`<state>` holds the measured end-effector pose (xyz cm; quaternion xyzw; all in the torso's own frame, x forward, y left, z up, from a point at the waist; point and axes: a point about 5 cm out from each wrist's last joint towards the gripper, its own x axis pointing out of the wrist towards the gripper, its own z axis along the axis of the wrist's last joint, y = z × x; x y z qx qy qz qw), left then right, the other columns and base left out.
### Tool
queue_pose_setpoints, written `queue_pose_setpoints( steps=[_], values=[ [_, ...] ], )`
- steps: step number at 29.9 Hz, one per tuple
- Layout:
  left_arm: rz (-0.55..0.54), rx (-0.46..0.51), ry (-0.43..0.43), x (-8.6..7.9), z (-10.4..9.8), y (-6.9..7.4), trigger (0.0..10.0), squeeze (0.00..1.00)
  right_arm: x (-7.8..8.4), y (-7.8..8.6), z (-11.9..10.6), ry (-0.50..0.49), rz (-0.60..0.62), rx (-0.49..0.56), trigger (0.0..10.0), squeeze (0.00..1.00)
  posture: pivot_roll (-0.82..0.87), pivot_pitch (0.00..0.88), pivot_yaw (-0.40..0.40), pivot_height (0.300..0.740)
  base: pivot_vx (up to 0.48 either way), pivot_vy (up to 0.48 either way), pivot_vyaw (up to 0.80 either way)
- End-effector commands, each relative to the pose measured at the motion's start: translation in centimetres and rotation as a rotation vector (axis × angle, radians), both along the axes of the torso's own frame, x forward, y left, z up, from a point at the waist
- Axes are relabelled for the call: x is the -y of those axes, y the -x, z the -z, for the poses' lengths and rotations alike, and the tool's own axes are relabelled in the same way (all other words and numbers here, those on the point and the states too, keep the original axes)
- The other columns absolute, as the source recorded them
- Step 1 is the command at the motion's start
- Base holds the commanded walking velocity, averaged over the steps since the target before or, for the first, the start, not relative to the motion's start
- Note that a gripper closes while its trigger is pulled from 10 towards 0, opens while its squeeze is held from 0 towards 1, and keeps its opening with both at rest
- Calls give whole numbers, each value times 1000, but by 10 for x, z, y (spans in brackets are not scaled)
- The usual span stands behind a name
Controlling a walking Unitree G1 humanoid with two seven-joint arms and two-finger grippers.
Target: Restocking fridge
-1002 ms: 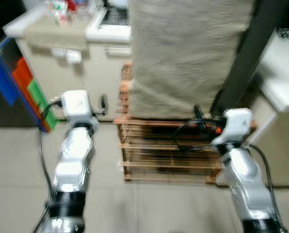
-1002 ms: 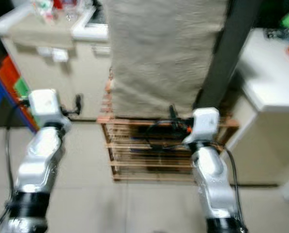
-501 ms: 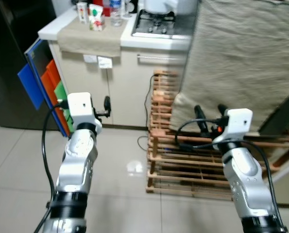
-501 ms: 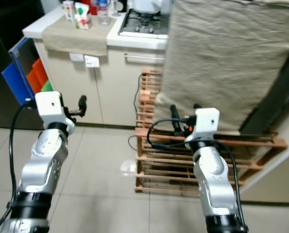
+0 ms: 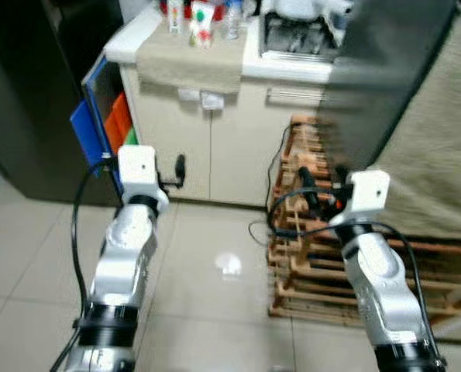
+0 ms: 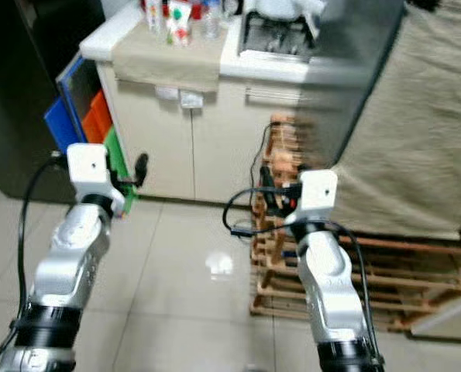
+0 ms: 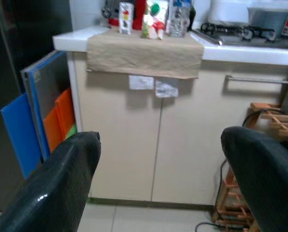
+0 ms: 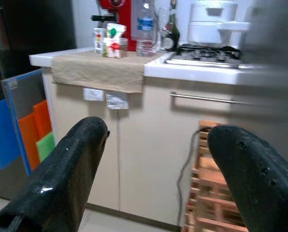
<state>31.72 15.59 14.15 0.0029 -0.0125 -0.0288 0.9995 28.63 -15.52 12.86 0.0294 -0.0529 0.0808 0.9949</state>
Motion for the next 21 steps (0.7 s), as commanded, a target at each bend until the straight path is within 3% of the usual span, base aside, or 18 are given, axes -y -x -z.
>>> queue_pose_setpoints(
  steps=[1,7,15,18,21],
  values=[
    [42,28,9,4,-6,-1,10000,0,1,2,-4,8,8,10,10000,0,-84,0,-13,740,0,480,-725],
    [76,-9,11,10,-1,-4,10000,0,1,2,-2,12,37,16,10000,0,-75,0,-17,740,0,480,-725],
    [38,-14,19,5,1,-5,10000,0,4,-1,-3,9,64,13,10000,0,-73,0,-33,740,0,0,-725],
    [45,5,45,2,-2,-2,10000,0,9,1,-3,-4,117,17,10000,0,-73,0,-37,740,0,0,-725],
    [125,33,63,4,-5,2,10000,0,21,5,-1,-44,238,24,10000,0,-64,0,-35,740,0,0,-725]
  ],
)
